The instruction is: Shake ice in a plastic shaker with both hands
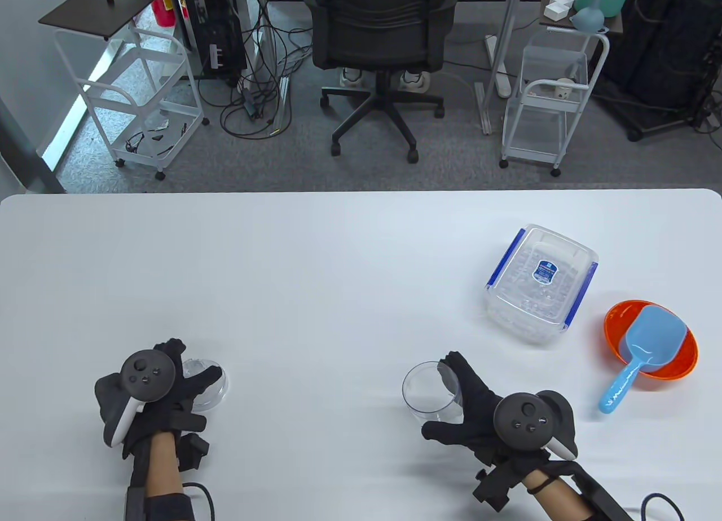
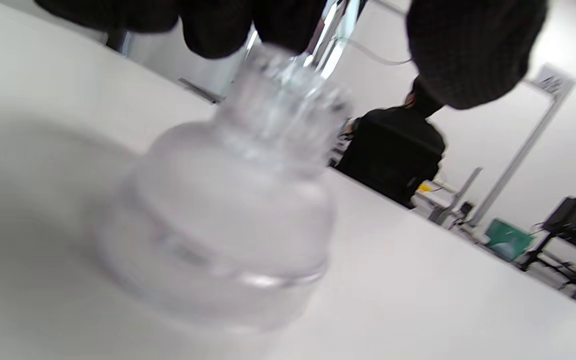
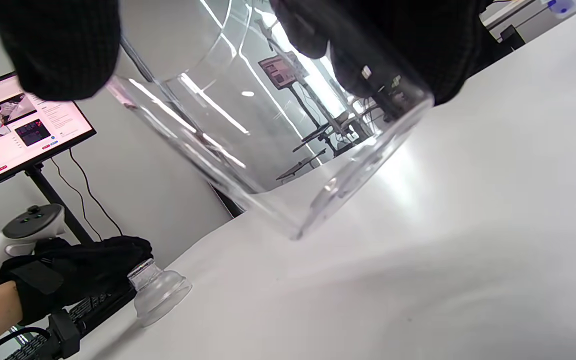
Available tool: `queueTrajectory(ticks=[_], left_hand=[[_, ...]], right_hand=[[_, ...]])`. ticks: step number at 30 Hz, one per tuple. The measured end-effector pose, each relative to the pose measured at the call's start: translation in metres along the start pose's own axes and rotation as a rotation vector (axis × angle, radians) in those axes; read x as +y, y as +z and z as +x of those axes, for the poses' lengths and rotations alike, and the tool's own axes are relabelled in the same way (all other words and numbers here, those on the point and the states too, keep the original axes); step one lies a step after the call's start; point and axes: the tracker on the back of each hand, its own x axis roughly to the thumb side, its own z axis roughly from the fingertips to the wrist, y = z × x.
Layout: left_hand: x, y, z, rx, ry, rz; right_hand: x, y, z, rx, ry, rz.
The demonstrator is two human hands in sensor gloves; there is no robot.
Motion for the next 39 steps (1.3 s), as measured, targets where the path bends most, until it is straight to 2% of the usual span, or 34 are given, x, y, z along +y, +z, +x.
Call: queueTrajectory(ticks=[1, 3, 6, 11, 15, 18, 21, 25, 29, 31, 33, 37, 39], left_hand=[[0.007, 0.004, 0.014, -0.096, -0.039, 0.039], [0.016, 0.011, 0.036, -0.184, -0.165, 0.093], [0.015, 0.021, 0.067, -0.308, -0.359, 0.162], [-0.001, 0.024, 0.092, -0.417, -0.591, 0.133], [-0.010, 0.026, 0.099, -0.451, -0.591, 0.093], [-0.014, 0.027, 0.105, -0.468, -0.579, 0.062], [-0.015, 0.029, 0.108, -0.484, -0.619, 0.071], [-0.018, 0.028, 0.108, -0.488, -0.653, 0.064], [-0.023, 0.025, 0.107, -0.484, -0.677, 0.034], [-0.026, 0.024, 0.106, -0.481, -0.698, 0.019], [-0.028, 0.024, 0.106, -0.481, -0.716, 0.002], [-0.027, 0.025, 0.109, -0.481, -0.752, -0.014], [-0.027, 0.027, 0.113, -0.488, -0.774, -0.024]], right_hand=[[0.002, 0.000, -0.002, 0.016, -0.015, 0.004], [0.006, -0.001, -0.007, 0.043, -0.039, 0.018], [0.008, -0.002, -0.011, 0.086, -0.043, 0.021], [0.002, -0.012, -0.019, 0.196, -0.087, -0.041], [-0.002, -0.035, -0.023, 0.293, -0.115, -0.123], [-0.005, -0.061, -0.027, 0.355, -0.127, -0.190], [-0.009, -0.094, -0.034, 0.435, -0.221, -0.261], [-0.011, -0.129, -0.043, 0.498, -0.241, -0.318], [-0.004, -0.162, -0.056, 0.585, -0.261, -0.318], [0.002, -0.179, -0.063, 0.597, -0.223, -0.322], [0.008, -0.193, -0.070, 0.649, -0.173, -0.281], [0.021, -0.207, -0.082, 0.697, -0.150, -0.237], [0.027, -0.216, -0.092, 0.736, -0.207, -0.224]])
